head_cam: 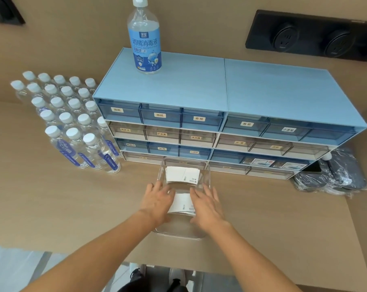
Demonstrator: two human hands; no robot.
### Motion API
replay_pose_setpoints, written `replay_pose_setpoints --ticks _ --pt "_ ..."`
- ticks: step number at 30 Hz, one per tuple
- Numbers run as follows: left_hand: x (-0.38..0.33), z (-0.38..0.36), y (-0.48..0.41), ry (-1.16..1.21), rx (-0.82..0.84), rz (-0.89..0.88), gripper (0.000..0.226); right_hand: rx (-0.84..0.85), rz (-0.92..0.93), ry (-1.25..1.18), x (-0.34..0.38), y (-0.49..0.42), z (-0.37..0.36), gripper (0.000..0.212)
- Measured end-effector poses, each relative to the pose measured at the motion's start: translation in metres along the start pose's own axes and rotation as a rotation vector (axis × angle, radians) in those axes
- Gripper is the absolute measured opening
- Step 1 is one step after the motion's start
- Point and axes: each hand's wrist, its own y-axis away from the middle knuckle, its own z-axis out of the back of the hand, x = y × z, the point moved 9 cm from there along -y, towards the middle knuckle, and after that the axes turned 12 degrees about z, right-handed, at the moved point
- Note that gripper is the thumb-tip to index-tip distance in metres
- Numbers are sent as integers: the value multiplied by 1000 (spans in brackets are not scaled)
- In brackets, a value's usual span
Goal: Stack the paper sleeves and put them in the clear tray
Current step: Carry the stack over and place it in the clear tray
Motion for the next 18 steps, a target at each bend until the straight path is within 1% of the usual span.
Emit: replay_pose_setpoints --ticks 1,2,5,7,9,12,13,15,18 --pt "-2 -2 -2 -33 12 14 77 36 -16 48 0 -3 -3 96" --pt "-2 -3 -4 -51 12 24 69 46 -31 84 0 -5 -5 91" --pt "-2 -6 -7 -53 -2 21 49 16 -71 104 -1 -6 -7 70" --pt "-1 -9 -12 -52 -11 3 44 14 -86 87 -2 -8 -11 68" --pt "1 -13 -16 -40 -35 -18 45 17 -94 78 -2 -11 -15 76" --pt "2 -20 -18 -7 -64 -62 55 28 -108 61 -3 -11 -17 94" --pt "2 -22 -17 -2 -70 -80 57 29 -107 53 -2 -10 -17 96" --pt "2 -22 -15 10 -79 -103 58 35 -102 47 -2 -7 -16 93" --pt "2 -20 -14 21 -73 -98 53 37 -109 42 0 -4 -14 74"
